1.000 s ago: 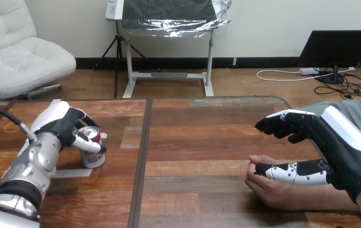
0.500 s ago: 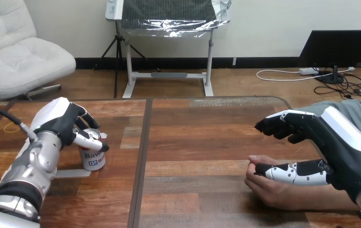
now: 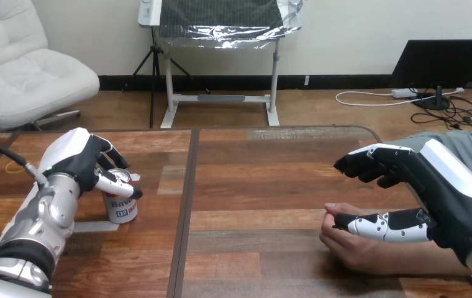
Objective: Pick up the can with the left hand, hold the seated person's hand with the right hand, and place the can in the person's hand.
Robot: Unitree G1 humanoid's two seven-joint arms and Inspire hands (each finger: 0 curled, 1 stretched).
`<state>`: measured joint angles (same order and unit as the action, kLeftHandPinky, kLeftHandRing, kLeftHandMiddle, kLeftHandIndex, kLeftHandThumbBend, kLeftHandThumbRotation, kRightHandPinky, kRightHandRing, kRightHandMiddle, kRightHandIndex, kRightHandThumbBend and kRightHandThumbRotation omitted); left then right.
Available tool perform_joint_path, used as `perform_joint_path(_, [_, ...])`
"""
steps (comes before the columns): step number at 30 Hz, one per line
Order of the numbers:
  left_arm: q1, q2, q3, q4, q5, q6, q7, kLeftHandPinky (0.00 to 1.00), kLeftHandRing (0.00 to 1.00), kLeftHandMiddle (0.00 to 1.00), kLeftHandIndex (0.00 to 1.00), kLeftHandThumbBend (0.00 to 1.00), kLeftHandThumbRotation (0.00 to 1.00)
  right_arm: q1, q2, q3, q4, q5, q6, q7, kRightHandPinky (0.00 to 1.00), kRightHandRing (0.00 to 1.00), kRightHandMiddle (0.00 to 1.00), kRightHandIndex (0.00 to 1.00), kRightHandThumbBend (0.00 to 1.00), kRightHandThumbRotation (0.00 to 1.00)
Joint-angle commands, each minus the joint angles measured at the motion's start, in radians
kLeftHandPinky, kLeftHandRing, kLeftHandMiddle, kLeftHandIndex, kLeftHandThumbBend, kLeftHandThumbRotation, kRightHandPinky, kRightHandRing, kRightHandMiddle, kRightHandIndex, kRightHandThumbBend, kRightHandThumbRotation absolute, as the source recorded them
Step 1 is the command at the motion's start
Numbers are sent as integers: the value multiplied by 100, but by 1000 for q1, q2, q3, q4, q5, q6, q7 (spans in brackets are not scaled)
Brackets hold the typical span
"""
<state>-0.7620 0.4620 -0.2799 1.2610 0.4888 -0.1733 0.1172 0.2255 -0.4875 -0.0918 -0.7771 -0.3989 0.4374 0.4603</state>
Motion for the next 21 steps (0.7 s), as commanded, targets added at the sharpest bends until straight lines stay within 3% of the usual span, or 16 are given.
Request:
perform_joint_path(1, [-21,0,-3,-15,2,-15,22,38,44,50,52,72,0,-63,-17,-14,-27,1,1,-3,75,76,75,72,64,0])
perform_joint_path(21, [-16,3,-10,-15,11,-29,32,39,44,50,53,72,0,-60,-20,-17,-21,2,-11,-5,75,76,75,71,64,0])
